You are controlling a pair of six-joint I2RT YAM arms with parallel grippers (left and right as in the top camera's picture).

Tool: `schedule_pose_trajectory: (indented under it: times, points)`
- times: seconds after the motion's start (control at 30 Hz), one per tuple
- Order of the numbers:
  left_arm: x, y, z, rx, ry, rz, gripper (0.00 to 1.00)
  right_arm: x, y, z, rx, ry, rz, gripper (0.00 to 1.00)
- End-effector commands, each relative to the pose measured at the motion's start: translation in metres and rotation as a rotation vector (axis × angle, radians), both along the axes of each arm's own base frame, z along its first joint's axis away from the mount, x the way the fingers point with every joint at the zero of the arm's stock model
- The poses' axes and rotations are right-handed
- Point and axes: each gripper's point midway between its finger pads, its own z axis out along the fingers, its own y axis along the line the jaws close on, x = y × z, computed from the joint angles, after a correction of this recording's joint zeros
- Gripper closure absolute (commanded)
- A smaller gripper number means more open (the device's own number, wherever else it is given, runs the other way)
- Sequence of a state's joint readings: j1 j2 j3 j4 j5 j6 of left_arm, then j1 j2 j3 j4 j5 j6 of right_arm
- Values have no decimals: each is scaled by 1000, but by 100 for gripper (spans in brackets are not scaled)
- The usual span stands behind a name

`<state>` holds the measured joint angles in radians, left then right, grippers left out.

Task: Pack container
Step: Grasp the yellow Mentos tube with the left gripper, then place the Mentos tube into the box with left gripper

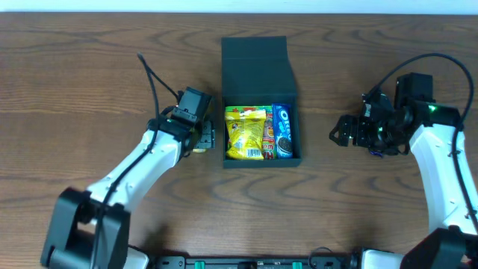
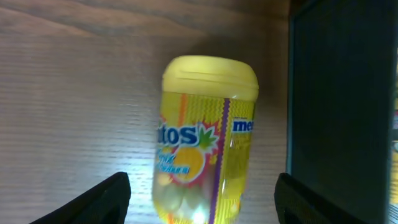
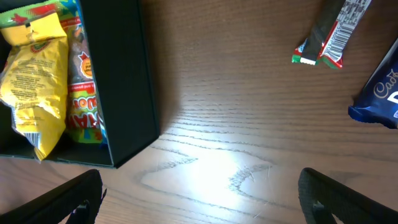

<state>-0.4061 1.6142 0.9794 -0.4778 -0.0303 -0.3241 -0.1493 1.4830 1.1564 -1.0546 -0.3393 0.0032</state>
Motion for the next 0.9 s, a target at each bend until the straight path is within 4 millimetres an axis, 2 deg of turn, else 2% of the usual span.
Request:
schedule_pose_trajectory:
  times: [0.0, 0.13, 0.2, 0.3, 0.43, 0.5, 0.53, 0.6, 0.7, 0.8, 0.87]
  points:
    - [-6, 1, -25, 18, 71, -31, 28, 0, 1, -1, -2, 3, 6, 1]
    - [-9, 2, -41, 33, 109, -31, 30, 0, 1, -1, -2, 1, 6, 1]
    - [-9, 2, -45, 35, 117, -27, 37, 0, 1, -1, -3, 0, 6, 1]
    - [-9, 2, -44, 34, 115, -27, 43, 0, 1, -1, -2, 1, 6, 1]
    - [-8, 2, -37, 34, 130, -7, 56, 0, 1, -1, -3, 0, 6, 1]
    - [-5, 1, -24, 42, 144, -4, 69, 0, 1, -1, -2, -1, 4, 1]
    - [-2, 0, -12, 44, 148, -2, 76, 1, -1, -1, -2, -1, 0, 1]
    - [6, -2, 15, 44, 139, 8, 83, 0, -3, -1, -2, 0, -8, 1]
    - [17, -10, 57, 26, 92, 44, 86, -1, -3, -1, -1, 6, -9, 1]
    - [20, -40, 110, -51, -2, 48, 84, -1, -3, -1, -2, 6, -10, 1]
    - [15, -65, 127, -100, -41, 34, 79, -1, -5, -1, -2, 5, -15, 1]
